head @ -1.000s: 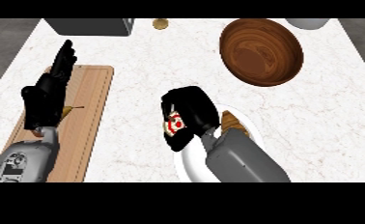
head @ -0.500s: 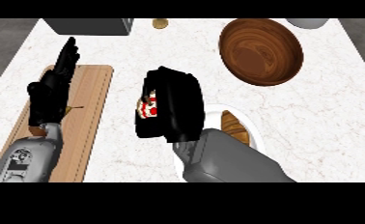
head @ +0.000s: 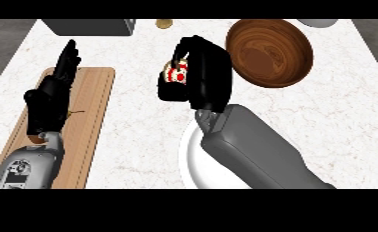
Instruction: Pick the cupcake from the plate and place it in the bowl
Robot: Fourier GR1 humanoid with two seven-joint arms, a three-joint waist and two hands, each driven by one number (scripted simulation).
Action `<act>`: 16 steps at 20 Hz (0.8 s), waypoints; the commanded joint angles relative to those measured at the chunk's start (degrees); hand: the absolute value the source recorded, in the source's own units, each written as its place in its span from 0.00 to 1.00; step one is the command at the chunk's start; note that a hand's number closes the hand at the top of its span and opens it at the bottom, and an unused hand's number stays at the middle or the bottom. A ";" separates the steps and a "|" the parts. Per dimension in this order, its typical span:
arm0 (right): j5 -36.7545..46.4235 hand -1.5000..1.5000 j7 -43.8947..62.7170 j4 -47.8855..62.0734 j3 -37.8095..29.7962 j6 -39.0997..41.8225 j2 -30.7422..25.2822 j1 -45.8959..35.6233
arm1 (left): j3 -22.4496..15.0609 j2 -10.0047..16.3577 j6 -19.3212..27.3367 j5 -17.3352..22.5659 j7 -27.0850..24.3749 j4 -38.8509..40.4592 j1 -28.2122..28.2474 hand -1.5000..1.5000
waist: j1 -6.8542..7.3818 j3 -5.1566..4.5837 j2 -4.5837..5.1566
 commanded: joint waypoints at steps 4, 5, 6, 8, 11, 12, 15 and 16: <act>-7.16 1.00 -13.63 4.10 -13.26 -6.49 -7.28 1.67 | 2.28 0.46 -1.45 1.64 -2.22 1.98 -0.68 0.50 | -0.18 0.03 0.38; -6.84 1.00 -16.81 9.66 -13.82 -9.12 -6.05 2.30 | 0.57 0.39 -1.54 0.55 0.92 -3.23 1.81 0.50 | 0.49 0.05 0.29; -3.11 1.00 -16.88 11.28 -12.57 -8.82 -7.14 2.21 | 0.51 -0.80 -0.62 -0.04 1.01 1.16 -2.39 0.50 | -0.12 0.03 0.34; -4.65 1.00 -18.93 11.96 -15.25 -5.99 -10.11 0.69 | 2.12 -0.08 -0.90 -0.15 -3.05 5.28 -2.35 0.50 | -0.31 0.00 0.35; -3.85 1.00 -22.92 19.74 -17.95 -8.43 -12.36 0.62 | 0.34 -0.36 -1.32 -0.30 1.59 -3.15 1.42 0.50 | 0.45 0.03 0.27; -5.76 1.00 -27.73 23.86 -19.54 -9.29 -15.04 0.23 | 2.49 0.98 -2.25 0.95 -0.31 0.99 -1.20 0.50 | 0.78 0.05 0.81; -0.31 1.00 -26.99 32.11 -19.09 -12.20 -13.98 -0.90 | 0.45 -1.50 -0.85 -0.54 -2.39 0.91 -0.11 0.50 | 0.87 0.02 0.72; 0.13 1.00 -27.02 33.18 -19.81 -10.20 -15.35 -3.49 | 1.54 0.01 -2.91 1.17 -0.50 -0.84 0.51 0.50 | 0.86 0.02 0.47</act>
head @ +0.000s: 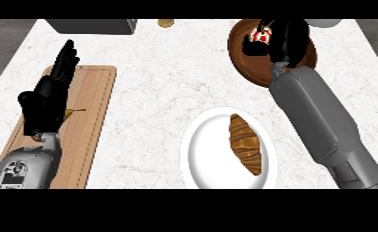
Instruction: Pick the cupcake from the plate and place it in the bowl
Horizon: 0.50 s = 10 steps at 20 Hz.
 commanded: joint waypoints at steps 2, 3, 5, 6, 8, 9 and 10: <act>0.61 1.00 -7.68 12.52 -3.61 -1.97 -3.20 -2.06 | 0.34 -0.30 -0.85 0.52 -1.11 -0.09 0.28 0.50 | 0.24 0.00 0.03; -0.56 1.00 -10.98 17.45 -5.75 -5.60 -2.36 -3.49 | -0.75 -0.42 -0.77 -0.53 0.50 -1.33 0.82 0.50 | 0.81 0.04 0.21; -1.90 1.00 -13.76 23.36 -8.02 -6.12 -3.11 -5.45 | 0.18 0.24 -1.18 0.14 1.03 -2.74 0.53 0.50 | 1.47 0.07 0.40; -2.77 1.00 -15.09 26.32 -9.25 -6.97 -3.23 -6.68 | 0.49 0.44 -1.97 0.79 -0.73 -0.52 -1.12 0.50 | 2.15 0.09 0.91; -9.29 1.00 -19.38 25.51 -13.72 -6.74 -2.50 -5.33 | 0.47 -0.17 -1.14 0.42 1.78 -1.46 -0.89 0.50 | 1.58 0.14 0.62; -11.16 1.00 -21.43 26.87 -14.53 -4.94 -2.13 -4.05 | -1.38 -2.01 0.44 -1.31 0.32 -0.86 -1.21 0.50 | 1.79 0.18 0.95; -11.80 0.00 -22.21 29.23 -15.45 -3.48 -2.21 -5.85 | -1.36 -1.00 -0.19 -1.88 -0.15 -0.54 -1.63 0.50 | 2.10 0.17 1.04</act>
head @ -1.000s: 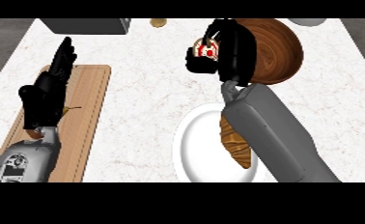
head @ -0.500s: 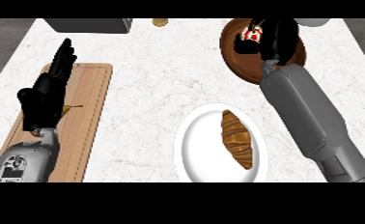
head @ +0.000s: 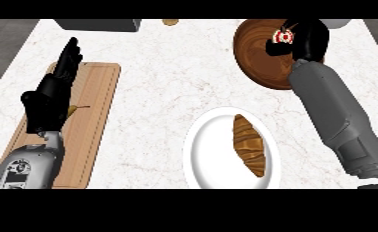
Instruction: Pick the cupcake from the plate and place it in the bowl
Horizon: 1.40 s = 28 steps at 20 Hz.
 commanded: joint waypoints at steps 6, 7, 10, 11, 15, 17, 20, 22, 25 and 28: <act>-14.23 0.00 -21.49 8.20 -11.57 7.72 -0.53 -1.38 | -1.26 -2.01 0.28 -0.19 -0.45 -0.15 0.16 0.50 | 1.19 0.11 0.55; -16.16 0.00 -25.58 7.22 -12.88 10.73 -2.37 -0.51 | 1.70 1.30 -2.52 2.18 0.18 0.30 -0.93 0.50 | 0.68 0.11 0.36; -18.43 0.00 -28.60 9.35 -16.49 6.39 -0.58 -3.21 | 0.39 -0.49 -0.21 -0.29 -0.18 1.94 -2.56 0.50 | 0.88 0.09 0.51; -19.42 0.00 -30.72 9.72 -17.52 6.93 -0.97 -3.22 | 0.26 -0.61 -0.54 -0.11 -2.14 1.91 -0.10 0.50 | 0.94 0.06 0.41; -22.94 0.00 -37.09 10.64 -21.12 9.18 -2.89 -0.04 | 0.54 -0.03 -0.72 -0.19 0.85 -2.72 1.17 0.50 | -0.34 0.01 -0.41; -24.60 0.00 -37.94 11.86 -22.77 9.93 -2.46 -1.53 | 1.10 -0.07 -1.52 0.45 2.22 -0.05 -1.54 0.50 | -0.62 -0.01 -0.36; -27.45 0.00 -37.65 9.63 -24.05 17.62 -5.69 0.33 | 1.45 -0.44 -0.14 -1.25 -0.49 1.73 -0.30 0.50 | -1.77 -0.07 -0.75; -29.38 0.00 -38.86 6.57 -24.83 19.63 -5.75 3.12 | 1.67 -1.77 0.96 -1.66 -4.29 4.50 1.59 0.50 | -2.40 -0.11 -0.95; -32.08 0.00 -39.85 -0.60 -24.72 24.37 -5.58 8.77 | 2.27 -0.49 -0.43 -0.83 0.55 -0.16 1.81 0.50 | -2.98 -0.12 -1.35; -35.27 0.00 -39.99 -8.28 -24.32 31.19 -4.30 16.43 | 4.22 0.77 -1.20 0.23 -0.94 0.72 2.78 0.50 | -4.05 -0.18 -1.75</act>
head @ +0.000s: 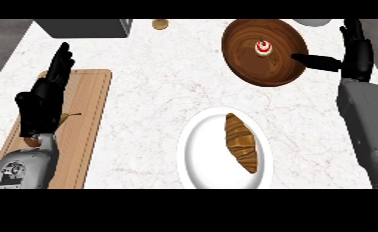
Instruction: Pick the cupcake from the plate and place it in the bowl
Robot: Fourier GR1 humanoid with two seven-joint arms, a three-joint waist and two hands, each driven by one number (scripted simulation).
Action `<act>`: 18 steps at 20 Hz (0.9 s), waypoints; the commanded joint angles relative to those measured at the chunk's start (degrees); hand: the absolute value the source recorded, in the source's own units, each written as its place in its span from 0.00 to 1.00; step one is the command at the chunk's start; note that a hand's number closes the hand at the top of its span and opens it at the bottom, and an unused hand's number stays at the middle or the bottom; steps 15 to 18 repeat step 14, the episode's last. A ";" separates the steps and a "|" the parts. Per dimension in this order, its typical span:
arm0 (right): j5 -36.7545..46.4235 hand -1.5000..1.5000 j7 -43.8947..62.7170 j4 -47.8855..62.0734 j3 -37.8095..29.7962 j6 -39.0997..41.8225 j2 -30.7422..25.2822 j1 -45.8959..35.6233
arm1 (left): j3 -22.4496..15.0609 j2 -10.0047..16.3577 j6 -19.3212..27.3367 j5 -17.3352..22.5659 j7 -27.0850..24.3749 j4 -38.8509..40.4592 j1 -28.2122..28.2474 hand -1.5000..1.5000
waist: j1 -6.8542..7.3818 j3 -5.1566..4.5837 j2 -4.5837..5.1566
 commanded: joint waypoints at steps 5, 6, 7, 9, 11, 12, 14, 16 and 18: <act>-5.30 0.00 1.96 -22.74 2.73 10.89 1.15 18.45 | 0.63 -1.25 1.03 -1.13 -1.90 2.49 0.24 0.50 | -0.98 -0.06 -0.16; -6.51 0.00 3.78 -25.02 2.24 11.97 0.14 18.98 | 1.81 0.09 -2.15 1.75 -3.02 -0.05 3.42 0.50 | -0.17 -0.03 -0.04; -5.66 0.00 7.24 -29.82 4.12 10.63 1.55 21.17 | -0.41 -1.34 -1.14 -0.29 -0.89 -1.27 2.18 0.50 | -0.07 -0.02 0.00; -6.50 0.00 2.01 -31.17 3.18 11.24 1.78 26.21 | 1.14 -0.12 -2.09 0.82 2.53 -4.04 1.71 0.50 | 0.20 0.01 0.10; -7.58 0.00 4.93 -33.51 2.80 13.06 -0.17 25.94 | -0.27 -2.36 -0.92 -1.23 0.04 -0.16 0.46 0.50 | 0.44 0.02 0.24; -8.18 0.00 6.64 -38.80 3.38 13.48 0.74 29.20 | -0.70 -1.90 0.01 -2.71 3.17 -3.14 -0.15 0.50 | 0.27 0.01 0.16; -6.40 0.00 5.30 -38.12 5.05 9.70 4.50 29.54 | 1.41 -2.35 -0.68 -0.89 -1.45 3.56 -2.41 0.50 | 0.40 0.01 0.27; -6.40 0.00 5.30 -38.12 5.05 9.70 4.50 29.54 | 1.41 -2.35 -0.68 -0.89 -1.45 3.56 -2.41 0.50 | 0.40 0.01 0.27; -6.40 0.00 5.30 -38.12 5.05 9.70 4.50 29.54 | 1.41 -2.35 -0.68 -0.89 -1.45 3.56 -2.41 0.50 | 0.40 0.01 0.27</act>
